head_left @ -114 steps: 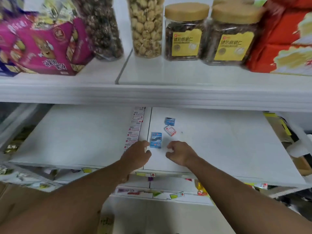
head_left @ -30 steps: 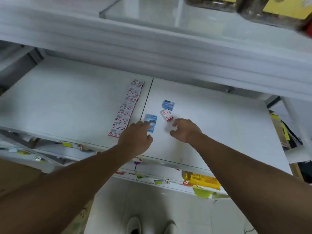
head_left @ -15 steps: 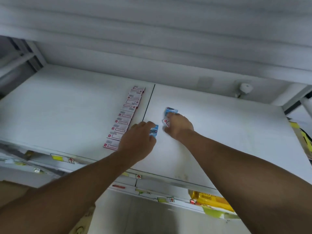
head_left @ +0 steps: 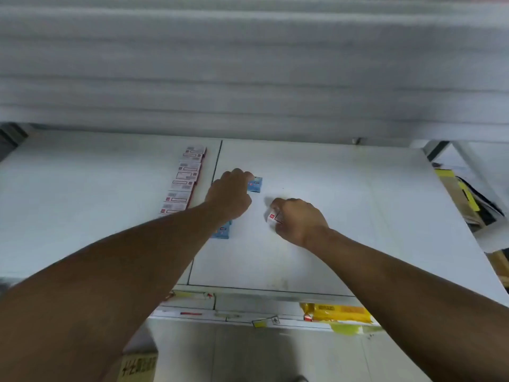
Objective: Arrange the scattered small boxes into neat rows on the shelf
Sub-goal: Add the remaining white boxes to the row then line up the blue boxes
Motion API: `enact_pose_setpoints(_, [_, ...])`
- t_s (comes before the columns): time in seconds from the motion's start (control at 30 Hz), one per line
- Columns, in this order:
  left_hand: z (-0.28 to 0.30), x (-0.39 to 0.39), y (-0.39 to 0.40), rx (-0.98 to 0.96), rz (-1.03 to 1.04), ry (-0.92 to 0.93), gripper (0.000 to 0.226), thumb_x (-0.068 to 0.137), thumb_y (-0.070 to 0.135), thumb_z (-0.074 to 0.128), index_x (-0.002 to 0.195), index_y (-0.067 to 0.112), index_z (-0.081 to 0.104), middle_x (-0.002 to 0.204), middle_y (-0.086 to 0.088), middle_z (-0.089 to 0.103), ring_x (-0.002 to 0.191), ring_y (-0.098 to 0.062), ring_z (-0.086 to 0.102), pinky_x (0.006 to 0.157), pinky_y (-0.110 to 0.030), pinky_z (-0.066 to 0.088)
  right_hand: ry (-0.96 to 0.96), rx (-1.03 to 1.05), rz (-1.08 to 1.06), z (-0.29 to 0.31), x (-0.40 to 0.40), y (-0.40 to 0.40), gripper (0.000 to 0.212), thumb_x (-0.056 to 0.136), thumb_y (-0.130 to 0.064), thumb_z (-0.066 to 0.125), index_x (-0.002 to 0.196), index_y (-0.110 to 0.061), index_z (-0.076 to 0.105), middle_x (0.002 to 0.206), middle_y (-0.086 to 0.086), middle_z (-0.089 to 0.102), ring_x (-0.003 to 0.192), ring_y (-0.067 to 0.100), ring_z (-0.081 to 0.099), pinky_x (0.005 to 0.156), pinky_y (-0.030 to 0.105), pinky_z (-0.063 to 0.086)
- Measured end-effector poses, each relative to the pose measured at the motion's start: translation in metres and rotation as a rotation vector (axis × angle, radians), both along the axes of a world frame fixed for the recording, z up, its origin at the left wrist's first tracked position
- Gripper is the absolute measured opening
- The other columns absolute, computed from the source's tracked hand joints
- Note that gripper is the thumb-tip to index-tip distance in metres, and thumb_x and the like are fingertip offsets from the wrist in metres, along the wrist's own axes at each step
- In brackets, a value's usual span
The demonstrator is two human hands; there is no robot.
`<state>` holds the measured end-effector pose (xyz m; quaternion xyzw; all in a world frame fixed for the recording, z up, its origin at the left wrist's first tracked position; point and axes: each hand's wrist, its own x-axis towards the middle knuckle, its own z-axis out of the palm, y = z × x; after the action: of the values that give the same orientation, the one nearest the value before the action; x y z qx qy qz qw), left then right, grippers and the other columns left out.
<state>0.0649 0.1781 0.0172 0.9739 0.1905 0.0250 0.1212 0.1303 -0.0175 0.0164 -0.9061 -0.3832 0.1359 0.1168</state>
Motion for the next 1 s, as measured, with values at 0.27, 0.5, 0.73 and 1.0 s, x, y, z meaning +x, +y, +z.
enact_pose_setpoints(0.27, [-0.034,0.045,0.013,0.128,-0.094,0.068,0.053,0.099,0.017,0.069,0.149,0.020,0.053,0.142,-0.008,0.061,0.125,-0.031,0.058,0.105,-0.045,0.049,0.033,0.037,-0.041,-0.009,0.016,-0.033,0.028,0.090,-0.031,0.058,0.117,-0.037,0.063,0.110,-0.008,0.066,0.104,0.020,0.063,0.085,0.036,0.057])
enact_pose_setpoints(0.5, [0.005,0.027,-0.006,0.037,-0.075,-0.031,0.041,0.101,0.021,0.068,0.140,0.018,0.057,0.133,-0.007,0.060,0.119,-0.032,0.058,0.098,-0.052,0.053,0.018,0.016,-0.048,0.015,0.020,-0.049,0.028,0.091,-0.029,0.061,0.119,-0.031,0.062,0.111,-0.001,0.066,0.105,0.027,0.064,0.085,0.038,0.057])
enact_pose_setpoints(0.73, [0.059,-0.031,-0.040,-0.068,0.019,-0.060,0.037,0.097,0.023,0.072,0.132,0.024,0.063,0.124,0.000,0.065,0.111,-0.024,0.063,0.093,-0.045,0.056,0.017,0.063,0.039,0.059,0.006,-0.054,0.046,0.091,-0.016,0.065,0.134,-0.029,0.059,0.121,0.003,0.066,0.114,0.028,0.062,0.092,0.039,0.055])
enact_pose_setpoints(1.0, [0.084,-0.134,-0.055,-0.001,0.038,0.094,0.034,0.097,0.010,0.068,0.120,0.035,0.061,0.116,0.000,0.064,0.108,-0.024,0.063,0.089,-0.044,0.058,0.121,0.119,0.150,0.078,-0.020,-0.062,0.049,0.093,-0.020,0.068,0.139,-0.035,0.057,0.127,-0.004,0.064,0.116,0.021,0.061,0.086,0.030,0.045])
